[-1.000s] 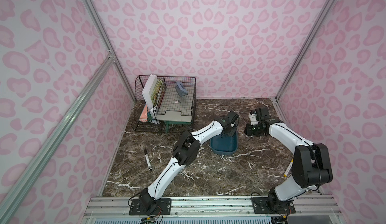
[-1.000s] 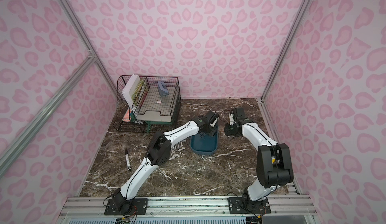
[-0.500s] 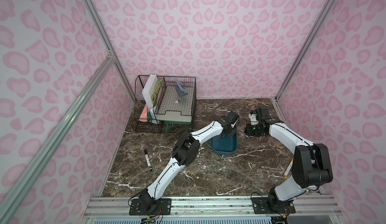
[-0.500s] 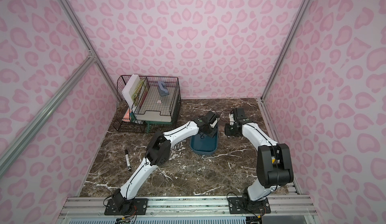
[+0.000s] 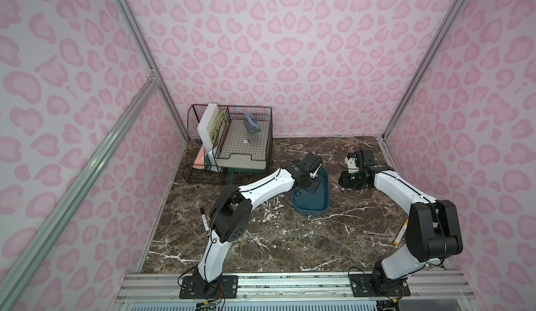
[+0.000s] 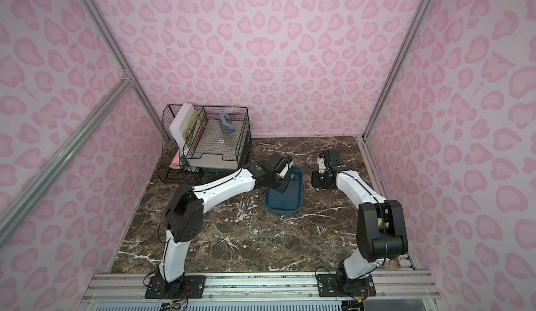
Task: Take out the socket from the storage box
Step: Pick up the socket head from the storage box, then place the socket head at the center of the board.
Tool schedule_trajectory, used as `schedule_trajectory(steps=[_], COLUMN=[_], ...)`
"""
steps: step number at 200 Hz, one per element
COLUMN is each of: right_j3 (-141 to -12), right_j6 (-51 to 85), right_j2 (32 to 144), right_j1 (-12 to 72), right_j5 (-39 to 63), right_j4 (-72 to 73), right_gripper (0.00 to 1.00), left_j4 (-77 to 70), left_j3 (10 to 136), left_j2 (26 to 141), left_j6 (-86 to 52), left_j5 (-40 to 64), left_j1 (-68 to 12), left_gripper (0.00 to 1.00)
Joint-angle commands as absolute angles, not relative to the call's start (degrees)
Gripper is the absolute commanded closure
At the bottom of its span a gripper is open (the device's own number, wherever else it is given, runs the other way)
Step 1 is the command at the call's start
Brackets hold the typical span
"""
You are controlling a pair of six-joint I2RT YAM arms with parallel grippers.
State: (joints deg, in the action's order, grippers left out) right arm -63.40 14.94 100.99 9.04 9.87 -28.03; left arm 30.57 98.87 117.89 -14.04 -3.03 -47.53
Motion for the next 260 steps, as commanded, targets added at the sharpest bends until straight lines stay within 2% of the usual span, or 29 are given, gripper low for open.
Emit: schedule_trajectory(steps=[1,51,94,149,210,234,260], right_j3=[-64.3,-67.2,-70.4,-72.5,-72.7,-73.0,-73.3], right_j6=[15.6,16.0,17.1,18.3,18.7,18.8,18.9], right_j2=[101.1,102.5,103.3,104.1,105.3,105.5,105.3], right_j1=[9.2,10.9,13.1,15.6,16.3,16.5,16.6], right_j5=[10.7,10.9,10.7,11.6,11.0,11.0,10.9], right_j4=[-26.6,-27.5,-28.4,-28.6,-28.5,-28.7,-28.8], right_gripper=[0.66,0.66,0.66,0.66,0.66,0.67,0.66], left_j4=[28.0,24.6,22.3,17.7,14.9,14.3,13.9], left_j3=[93.0,75.1,65.0,59.0,59.7,60.0,60.0], left_j2=[112.6,98.6,93.0,96.5,102.6,103.6,104.1], left_j6=[-16.5,-20.4,-22.4,-23.4,-24.7,-25.2,-25.9], left_j5=[-5.2,-8.3,-11.0,-8.6,-8.0,-8.2,-8.9], left_j1=[-47.2,-46.5,-45.9,-45.3,-44.9,-45.0,-44.8], left_gripper=[0.86,0.86,0.86,0.85,0.85,0.79,0.76])
